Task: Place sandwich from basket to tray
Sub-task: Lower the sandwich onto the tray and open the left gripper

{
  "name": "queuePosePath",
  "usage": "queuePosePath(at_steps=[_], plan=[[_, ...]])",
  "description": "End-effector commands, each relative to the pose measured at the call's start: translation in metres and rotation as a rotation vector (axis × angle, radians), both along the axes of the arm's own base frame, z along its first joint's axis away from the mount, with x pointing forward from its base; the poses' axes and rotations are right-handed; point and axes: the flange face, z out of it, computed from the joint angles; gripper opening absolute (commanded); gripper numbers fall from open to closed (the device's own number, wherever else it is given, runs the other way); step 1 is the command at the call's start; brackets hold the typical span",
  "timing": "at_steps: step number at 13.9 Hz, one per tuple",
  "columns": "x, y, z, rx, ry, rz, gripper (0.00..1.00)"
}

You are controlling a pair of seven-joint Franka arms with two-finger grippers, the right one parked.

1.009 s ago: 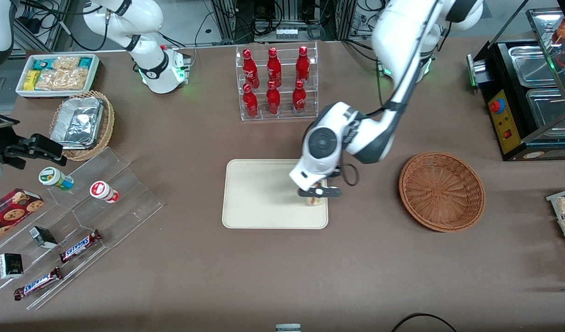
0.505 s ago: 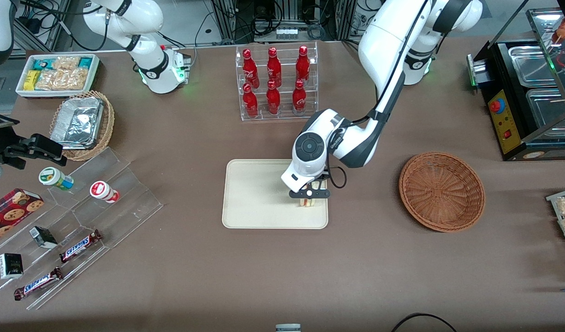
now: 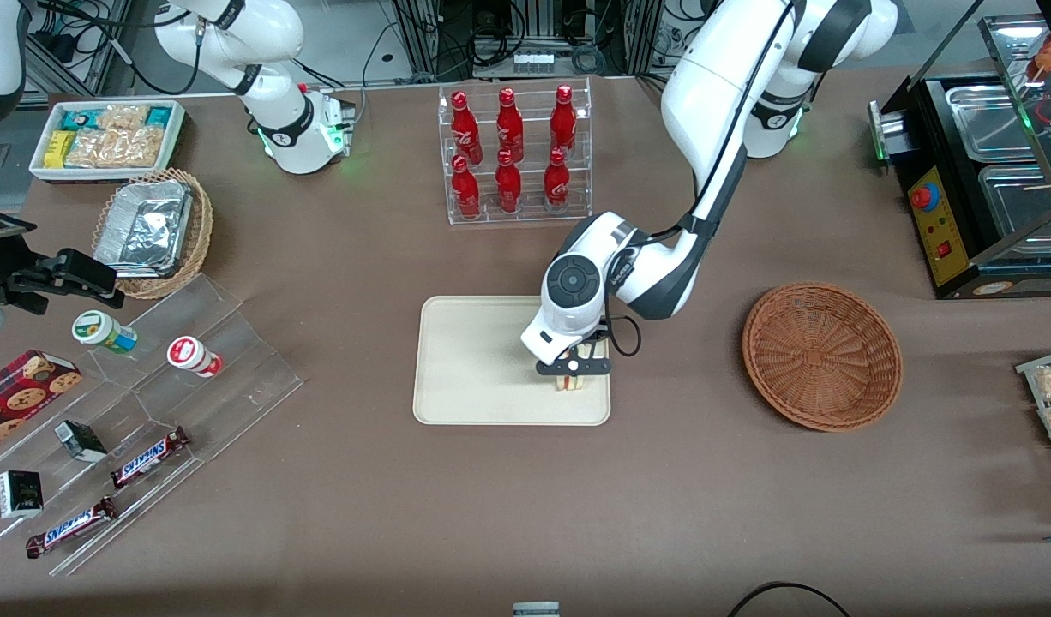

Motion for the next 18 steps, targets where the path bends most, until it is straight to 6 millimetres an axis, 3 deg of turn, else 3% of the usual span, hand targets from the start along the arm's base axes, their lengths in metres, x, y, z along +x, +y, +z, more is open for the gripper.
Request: queuePosePath(at_steps=[1, 3, 4, 5, 7, 9, 12, 15, 18], plan=[[0.006, -0.004, 0.007, -0.009, -0.018, 0.014, 0.61], [0.013, 0.001, 0.038, -0.028, -0.045, 0.032, 0.79], [0.018, 0.006, 0.066, -0.053, -0.064, 0.050, 0.95], [0.023, 0.017, 0.094, -0.059, -0.066, 0.073, 1.00], [0.034, 0.056, 0.152, -0.047, -0.054, 0.135, 1.00], [0.050, 0.107, 0.192, -0.031, -0.048, 0.191, 1.00], [0.060, 0.169, 0.217, 0.031, -0.030, 0.247, 1.00], [0.077, 0.247, 0.251, 0.014, -0.027, 0.317, 1.00], [0.069, 0.316, 0.295, -0.001, 0.000, 0.230, 1.00]])
